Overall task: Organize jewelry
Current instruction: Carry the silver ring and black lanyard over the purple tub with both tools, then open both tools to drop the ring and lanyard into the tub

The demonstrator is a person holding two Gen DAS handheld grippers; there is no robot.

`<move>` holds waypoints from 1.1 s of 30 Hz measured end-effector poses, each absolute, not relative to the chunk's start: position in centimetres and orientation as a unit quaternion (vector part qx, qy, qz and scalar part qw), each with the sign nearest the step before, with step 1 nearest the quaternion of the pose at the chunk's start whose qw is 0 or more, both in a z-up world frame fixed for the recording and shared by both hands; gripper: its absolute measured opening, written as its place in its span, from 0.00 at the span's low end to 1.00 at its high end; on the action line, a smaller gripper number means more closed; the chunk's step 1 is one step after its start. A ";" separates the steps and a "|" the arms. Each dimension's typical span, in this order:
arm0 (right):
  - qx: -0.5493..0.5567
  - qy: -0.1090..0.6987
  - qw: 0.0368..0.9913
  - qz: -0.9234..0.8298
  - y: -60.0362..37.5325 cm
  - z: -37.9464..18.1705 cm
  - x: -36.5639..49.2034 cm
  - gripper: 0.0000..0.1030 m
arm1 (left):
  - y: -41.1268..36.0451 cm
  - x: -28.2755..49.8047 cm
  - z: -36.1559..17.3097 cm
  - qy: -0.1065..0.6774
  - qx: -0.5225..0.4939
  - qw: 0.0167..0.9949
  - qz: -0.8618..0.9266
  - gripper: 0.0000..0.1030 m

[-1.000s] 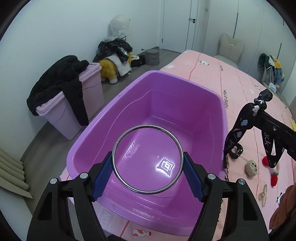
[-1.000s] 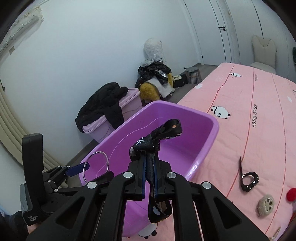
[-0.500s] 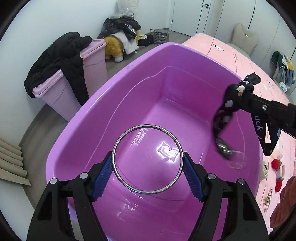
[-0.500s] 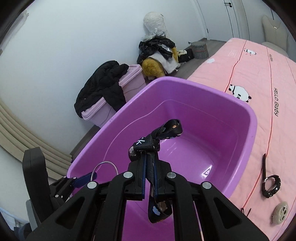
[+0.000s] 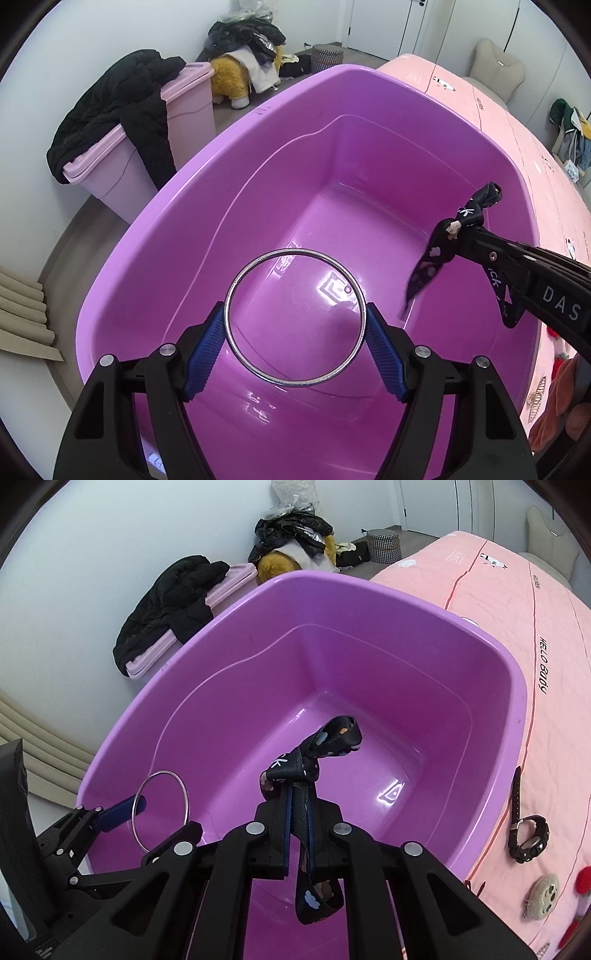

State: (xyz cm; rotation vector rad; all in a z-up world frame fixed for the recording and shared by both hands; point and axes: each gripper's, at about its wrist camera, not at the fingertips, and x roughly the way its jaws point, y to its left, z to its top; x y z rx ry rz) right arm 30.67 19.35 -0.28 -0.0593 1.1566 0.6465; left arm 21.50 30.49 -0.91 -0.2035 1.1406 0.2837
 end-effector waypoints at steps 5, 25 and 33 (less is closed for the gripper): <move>-0.034 0.536 0.796 0.278 18.9 0.1 30.9 0.59 | 30.5 21.5 -1.1 0.546 -0.090 0.822 0.137 0.70; -0.042 0.557 0.784 0.270 18.5 1.9 31.1 0.73 | 30.6 20.0 1.0 0.523 -0.085 0.834 0.157 0.87; -0.025 0.537 0.798 0.273 16.6 2.9 29.6 0.73 | 30.3 18.9 2.0 0.513 -0.083 0.839 0.158 0.87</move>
